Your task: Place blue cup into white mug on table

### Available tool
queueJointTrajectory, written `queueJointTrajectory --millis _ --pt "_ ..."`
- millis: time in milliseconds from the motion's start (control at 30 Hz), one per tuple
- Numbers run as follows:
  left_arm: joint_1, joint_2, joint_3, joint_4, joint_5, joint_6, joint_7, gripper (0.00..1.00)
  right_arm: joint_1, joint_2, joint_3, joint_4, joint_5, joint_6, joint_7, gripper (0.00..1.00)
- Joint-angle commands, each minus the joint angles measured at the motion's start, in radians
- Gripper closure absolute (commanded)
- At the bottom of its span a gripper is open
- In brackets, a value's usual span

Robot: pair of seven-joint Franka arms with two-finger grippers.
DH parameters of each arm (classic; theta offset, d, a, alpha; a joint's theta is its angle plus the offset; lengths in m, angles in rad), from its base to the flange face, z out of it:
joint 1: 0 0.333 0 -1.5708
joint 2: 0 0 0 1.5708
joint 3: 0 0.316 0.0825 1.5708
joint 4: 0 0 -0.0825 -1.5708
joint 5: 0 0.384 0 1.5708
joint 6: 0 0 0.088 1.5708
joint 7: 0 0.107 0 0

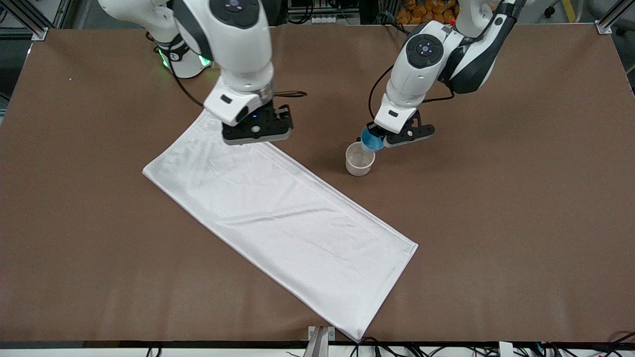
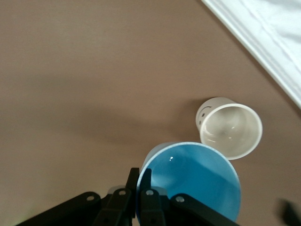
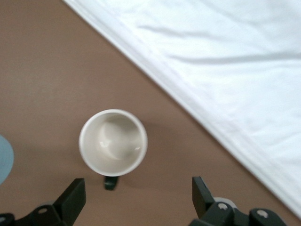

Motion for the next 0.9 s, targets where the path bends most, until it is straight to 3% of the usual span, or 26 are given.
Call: queueJointTrajectory --millis 0,400,600,867 --pt "0.004 -0.011 -0.024 -0.024 -0.011 0.023 -0.024 1.0 -0.122 -0.097 0.012 -0.051 0.019 -0.06 -0.159 0.0" --pt "-0.007 0.076 -0.025 -0.039 -0.001 0.149 -0.034 1.0 -0.369 -0.149 0.012 -0.06 0.022 -0.089 -0.352 0.0" --pt "-0.009 0.13 -0.025 -0.035 0.06 0.221 -0.096 1.0 -0.502 -0.149 0.012 -0.089 0.107 -0.077 -0.472 0.0" --pt "-0.012 0.196 -0.025 -0.021 0.192 0.253 -0.206 1.0 -0.535 -0.154 0.01 -0.169 0.11 -0.007 -0.477 0.0"
